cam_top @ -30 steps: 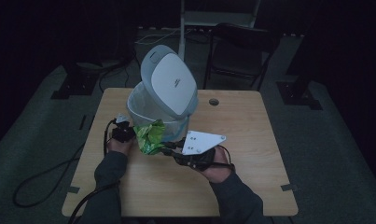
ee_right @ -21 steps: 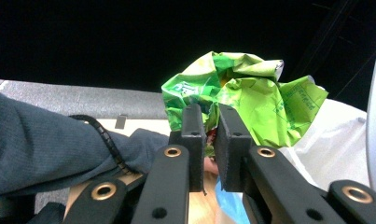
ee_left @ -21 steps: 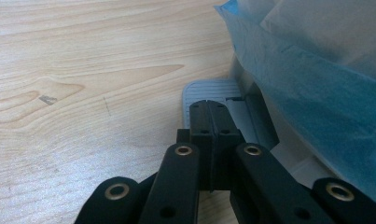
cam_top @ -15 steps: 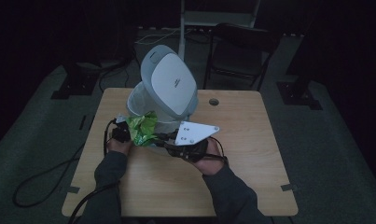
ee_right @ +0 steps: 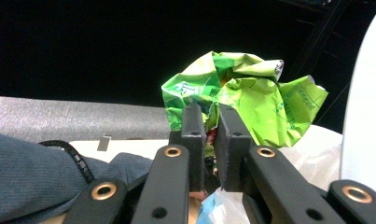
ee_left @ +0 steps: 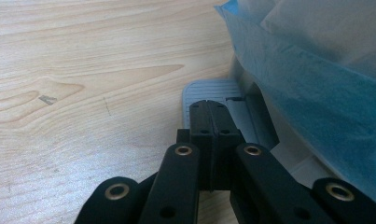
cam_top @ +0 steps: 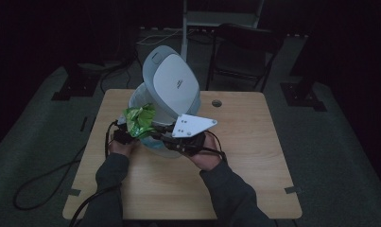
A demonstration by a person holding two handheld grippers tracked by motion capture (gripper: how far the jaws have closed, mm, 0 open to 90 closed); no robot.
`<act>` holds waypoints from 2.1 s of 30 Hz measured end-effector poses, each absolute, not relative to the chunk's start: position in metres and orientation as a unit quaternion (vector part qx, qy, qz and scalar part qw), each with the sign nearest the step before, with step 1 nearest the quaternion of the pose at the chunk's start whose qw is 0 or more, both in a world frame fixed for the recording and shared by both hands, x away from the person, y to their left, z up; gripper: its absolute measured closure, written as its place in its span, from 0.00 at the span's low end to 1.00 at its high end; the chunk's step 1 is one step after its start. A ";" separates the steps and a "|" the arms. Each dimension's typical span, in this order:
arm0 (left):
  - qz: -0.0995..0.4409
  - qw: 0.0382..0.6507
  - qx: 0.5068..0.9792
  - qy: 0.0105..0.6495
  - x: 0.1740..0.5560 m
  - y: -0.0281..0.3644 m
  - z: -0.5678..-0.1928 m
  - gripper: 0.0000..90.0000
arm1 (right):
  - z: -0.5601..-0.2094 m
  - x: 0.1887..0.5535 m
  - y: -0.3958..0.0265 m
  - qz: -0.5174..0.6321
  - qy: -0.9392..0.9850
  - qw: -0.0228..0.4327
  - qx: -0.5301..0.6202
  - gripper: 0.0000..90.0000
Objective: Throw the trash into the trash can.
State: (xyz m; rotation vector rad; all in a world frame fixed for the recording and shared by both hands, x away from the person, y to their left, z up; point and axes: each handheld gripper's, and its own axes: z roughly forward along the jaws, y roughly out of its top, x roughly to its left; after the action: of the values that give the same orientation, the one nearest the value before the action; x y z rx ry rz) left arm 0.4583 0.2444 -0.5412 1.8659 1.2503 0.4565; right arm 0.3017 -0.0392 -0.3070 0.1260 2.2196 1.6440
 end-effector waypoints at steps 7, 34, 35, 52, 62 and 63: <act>0.181 0.412 0.742 0.497 0.458 0.244 -0.541 1.00 | -0.304 0.309 -0.032 0.586 0.785 0.194 0.050 0.92; 0.182 0.412 0.742 0.496 0.458 0.244 -0.541 1.00 | -0.307 0.323 -0.019 0.559 0.784 0.254 0.089 0.92; 0.182 0.412 0.742 0.496 0.458 0.244 -0.541 1.00 | -0.307 0.323 -0.019 0.558 0.784 0.257 0.090 0.92; 0.182 0.412 0.742 0.497 0.458 0.244 -0.541 1.00 | -0.311 0.323 -0.015 0.540 0.785 0.285 0.107 0.91; 0.182 0.412 0.742 0.497 0.458 0.244 -0.541 1.00 | -0.313 0.322 -0.013 0.529 0.786 0.300 0.109 0.91; 0.182 0.412 0.742 0.497 0.458 0.244 -0.541 1.00 | -0.313 0.322 -0.013 0.529 0.786 0.300 0.109 0.91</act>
State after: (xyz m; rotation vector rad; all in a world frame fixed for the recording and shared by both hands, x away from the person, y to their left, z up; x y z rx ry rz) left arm 0.4582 0.2443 -0.5412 1.8674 1.2497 0.4579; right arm 0.3222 -0.0132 -0.3132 0.2892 2.0866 1.4048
